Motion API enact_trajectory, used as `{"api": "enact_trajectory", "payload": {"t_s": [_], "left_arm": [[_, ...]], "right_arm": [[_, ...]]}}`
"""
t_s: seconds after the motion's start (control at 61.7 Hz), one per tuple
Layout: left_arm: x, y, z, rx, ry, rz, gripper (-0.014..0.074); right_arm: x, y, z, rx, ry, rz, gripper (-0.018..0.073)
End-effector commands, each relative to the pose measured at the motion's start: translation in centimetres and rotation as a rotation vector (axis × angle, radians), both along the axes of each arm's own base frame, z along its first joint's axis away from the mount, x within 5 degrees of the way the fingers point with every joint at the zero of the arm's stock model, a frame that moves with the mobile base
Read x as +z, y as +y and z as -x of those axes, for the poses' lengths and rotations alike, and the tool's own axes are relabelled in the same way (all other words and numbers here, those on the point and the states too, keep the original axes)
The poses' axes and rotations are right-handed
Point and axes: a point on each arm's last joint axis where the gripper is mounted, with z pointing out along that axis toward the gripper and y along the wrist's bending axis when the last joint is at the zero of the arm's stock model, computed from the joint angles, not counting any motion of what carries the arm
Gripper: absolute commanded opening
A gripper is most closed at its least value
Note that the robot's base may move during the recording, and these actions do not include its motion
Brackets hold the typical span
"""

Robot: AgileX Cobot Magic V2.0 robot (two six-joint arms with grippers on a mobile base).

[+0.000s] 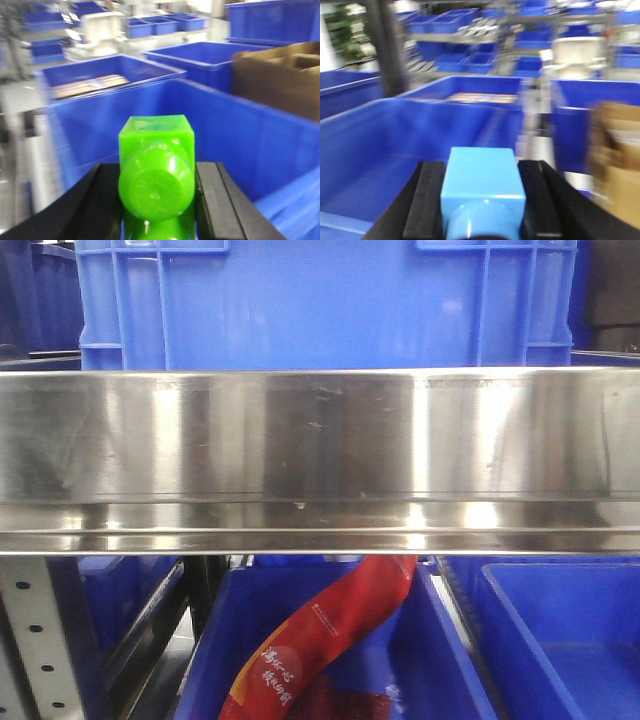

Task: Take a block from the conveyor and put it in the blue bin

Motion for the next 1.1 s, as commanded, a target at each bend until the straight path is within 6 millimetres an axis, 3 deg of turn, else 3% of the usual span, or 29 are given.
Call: {"api": "enact_trajectory", "payload": {"t_s": [0.0,0.259,0.454,0.567,0.697,0.778,0.908,1.021,1.086], "left_arm": [[0.5,-1.2,-1.3,-0.023,0.020,0.079,-0.0111],[-0.9,-2.7,-4.2,-0.011,0.073,0.122,-0.0111],[-2.2,-3.2,-5.3,-0.011,0.113,0.093,-0.0104],[-2.4,-3.5,-5.3,-0.019,0.107,0.066,0.0017],[-2.8,-4.2,-5.5,-0.034,0.100,0.018,0.0247],[-3.3,-4.5,-5.8,-0.037,0.108,0.008,0.0383],[-3.6,-4.6,-6.1,-0.036,0.115,0.004,0.0482],[-3.5,-4.6,-6.1,-0.036,0.113,0.005,0.0473],[-3.3,-4.6,-6.0,-0.036,0.109,0.010,0.0424]], "right_arm": [[0.5,1.6,-2.0,0.068,-0.012,0.003,-0.0167],[-0.2,6.5,-6.7,0.205,-0.041,-0.008,-0.0167],[-1.4,7.8,-9.1,0.215,-0.007,0.002,-0.0157],[-1.9,8.0,-9.7,0.216,0.018,0.009,-0.0016],[-2.4,8.2,-10.0,0.217,0.035,0.013,0.0316],[-2.6,8.3,-10.2,0.217,0.042,0.016,0.0443],[-2.6,8.3,-10.3,0.217,0.044,0.016,0.0487],[-2.6,8.3,-10.3,0.217,0.044,0.016,0.0484],[-2.5,8.2,-10.2,0.217,0.041,0.015,0.0443]]}}
